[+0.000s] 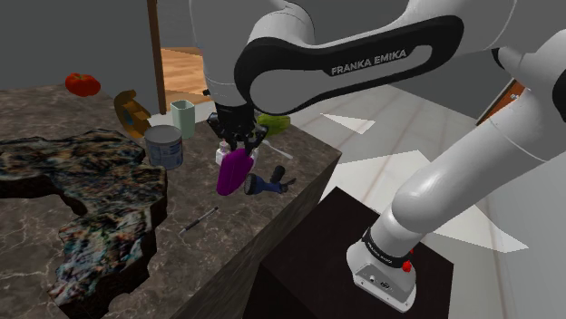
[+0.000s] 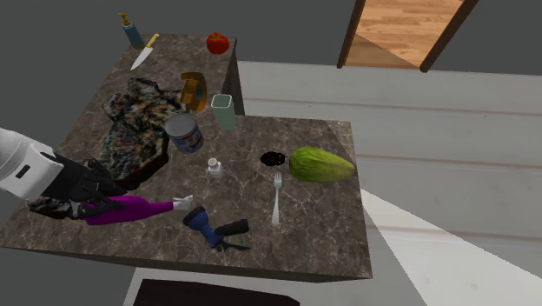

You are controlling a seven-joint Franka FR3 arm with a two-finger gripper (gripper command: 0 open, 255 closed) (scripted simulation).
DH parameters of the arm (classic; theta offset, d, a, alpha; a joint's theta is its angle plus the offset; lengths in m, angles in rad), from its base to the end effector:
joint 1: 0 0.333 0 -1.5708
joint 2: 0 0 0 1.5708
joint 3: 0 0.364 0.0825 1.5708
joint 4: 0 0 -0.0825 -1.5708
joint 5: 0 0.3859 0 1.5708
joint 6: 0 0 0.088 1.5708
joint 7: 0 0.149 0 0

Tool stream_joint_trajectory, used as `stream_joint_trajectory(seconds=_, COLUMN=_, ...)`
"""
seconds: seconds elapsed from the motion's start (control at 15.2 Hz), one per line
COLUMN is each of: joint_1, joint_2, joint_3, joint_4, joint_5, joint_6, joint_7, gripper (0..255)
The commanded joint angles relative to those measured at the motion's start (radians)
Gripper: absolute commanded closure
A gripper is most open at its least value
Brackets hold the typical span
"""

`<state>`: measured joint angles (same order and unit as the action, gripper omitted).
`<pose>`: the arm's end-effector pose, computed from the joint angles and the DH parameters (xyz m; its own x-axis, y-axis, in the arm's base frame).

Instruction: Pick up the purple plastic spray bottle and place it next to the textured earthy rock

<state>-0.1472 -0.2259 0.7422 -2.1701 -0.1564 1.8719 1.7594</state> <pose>0.3951 0.2619 0.4626 0.4168 -0.8544 0.3103 -0.9071 -0.4128 0.0821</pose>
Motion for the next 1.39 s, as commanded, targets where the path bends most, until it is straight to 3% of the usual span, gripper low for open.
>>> stream_joint_trajectory(seconds=0.0, joint_1=-0.002, joint_2=0.011, joint_3=0.004, joint_4=-0.018, joint_5=-0.008, joint_6=0.026, joint_7=0.011, gripper=255)
stream_joint_trajectory(seconds=0.73, joint_1=-0.013, joint_2=0.089, joint_3=0.033, joint_4=-0.105, joint_5=-0.069, joint_6=0.159, joint_7=0.090, gripper=255)
stream_joint_trajectory(seconds=1.32, joint_1=-0.024, joint_2=0.184, joint_3=0.051, joint_4=-0.156, joint_5=-0.158, joint_6=0.260, joint_7=0.181, gripper=255)
